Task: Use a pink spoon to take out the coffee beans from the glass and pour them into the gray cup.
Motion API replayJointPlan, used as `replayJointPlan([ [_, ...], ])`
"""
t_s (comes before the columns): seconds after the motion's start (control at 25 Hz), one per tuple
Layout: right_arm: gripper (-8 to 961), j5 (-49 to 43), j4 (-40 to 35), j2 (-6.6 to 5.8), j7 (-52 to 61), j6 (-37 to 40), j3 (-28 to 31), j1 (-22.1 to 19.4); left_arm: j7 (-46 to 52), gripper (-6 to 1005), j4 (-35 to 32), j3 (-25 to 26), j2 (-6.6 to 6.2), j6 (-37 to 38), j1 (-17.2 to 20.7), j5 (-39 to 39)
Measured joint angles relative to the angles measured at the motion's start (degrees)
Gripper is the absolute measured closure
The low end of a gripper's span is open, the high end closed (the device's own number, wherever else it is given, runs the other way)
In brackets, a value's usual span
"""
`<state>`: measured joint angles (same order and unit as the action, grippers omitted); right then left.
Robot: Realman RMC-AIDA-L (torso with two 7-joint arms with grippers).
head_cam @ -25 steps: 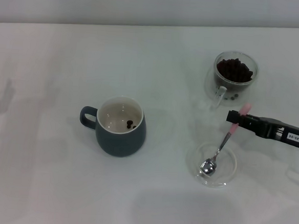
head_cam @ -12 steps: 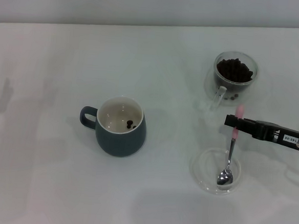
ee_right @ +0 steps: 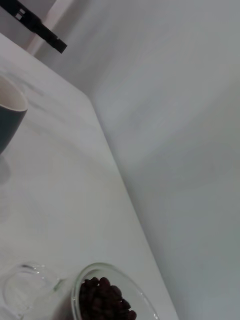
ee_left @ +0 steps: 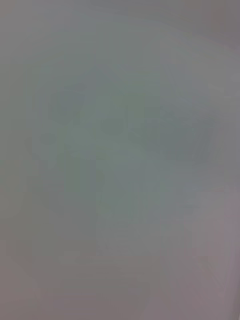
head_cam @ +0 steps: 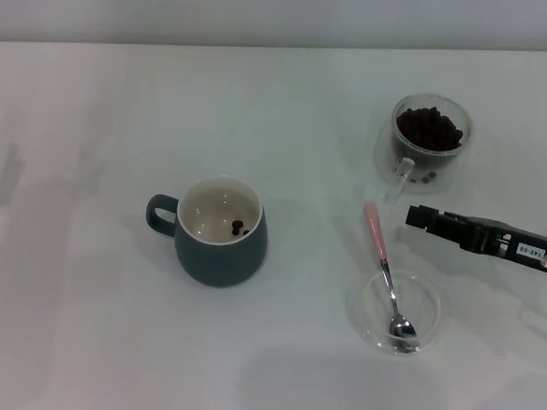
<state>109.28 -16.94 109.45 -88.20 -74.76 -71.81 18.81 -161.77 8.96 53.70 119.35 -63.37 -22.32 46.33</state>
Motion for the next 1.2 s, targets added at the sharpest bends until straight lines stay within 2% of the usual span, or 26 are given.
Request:
replayJointPlan([
  [0.16, 647, 0.1, -1.0, -0.06, -0.9, -0.8, 1.7, -0.3, 0.0, 123, 0.1, 0.0, 0.0, 0.0, 0.1, 0.0],
  [0.36, 646, 0.1, -3.1, 0.14, -6.7, -3.1, 9.3, -1.9, 0.0, 123, 0.1, 0.0, 0.0, 0.0, 0.3, 0.0],
  [0.44, 646, 0.2, -3.5, 0.8, -11.3, -4.7, 14.0, -2.5, 0.1, 123, 0.1, 0.0, 0.0, 0.0, 0.3, 0.0],
  [0.52, 646, 0.3, -3.7, 2.36, -18.9, -6.0, 19.7, -3.3, 0.1, 123, 0.1, 0.0, 0.0, 0.0, 0.3, 0.0],
  [0.6, 566, 1.7, -2.7, 4.35, -28.8, -6.6, 26.7, -4.2, 0.1, 122, 0.1, 0.0, 0.0, 0.0, 0.3, 0.0],
  [0.68, 486, 4.9, 1.8, 5.32, -39.0, -7.4, 32.1, -4.2, 0.1, 122, 0.1, 0.0, 0.0, 0.0, 0.2, 0.0],
  [0.8, 369, 9.2, 8.0, 5.35, -50.6, -7.8, 35.4, -3.6, 0.2, 122, 0.2, 0.0, 0.0, 0.0, 0.2, -0.1],
  [0.96, 215, 10.7, 10.2, 5.48, -60.9, -6.2, 36.0, -3.6, 0.2, 122, 0.1, 0.0, 0.02, 0.1, 0.1, 0.0],
  [1.2, 118, 14.7, 13.0, 5.62, -69.0, -4.0, 36.2, -3.1, 0.3, 122, 0.2, 0.1, 0.09, 0.1, -0.1, 0.0],
])
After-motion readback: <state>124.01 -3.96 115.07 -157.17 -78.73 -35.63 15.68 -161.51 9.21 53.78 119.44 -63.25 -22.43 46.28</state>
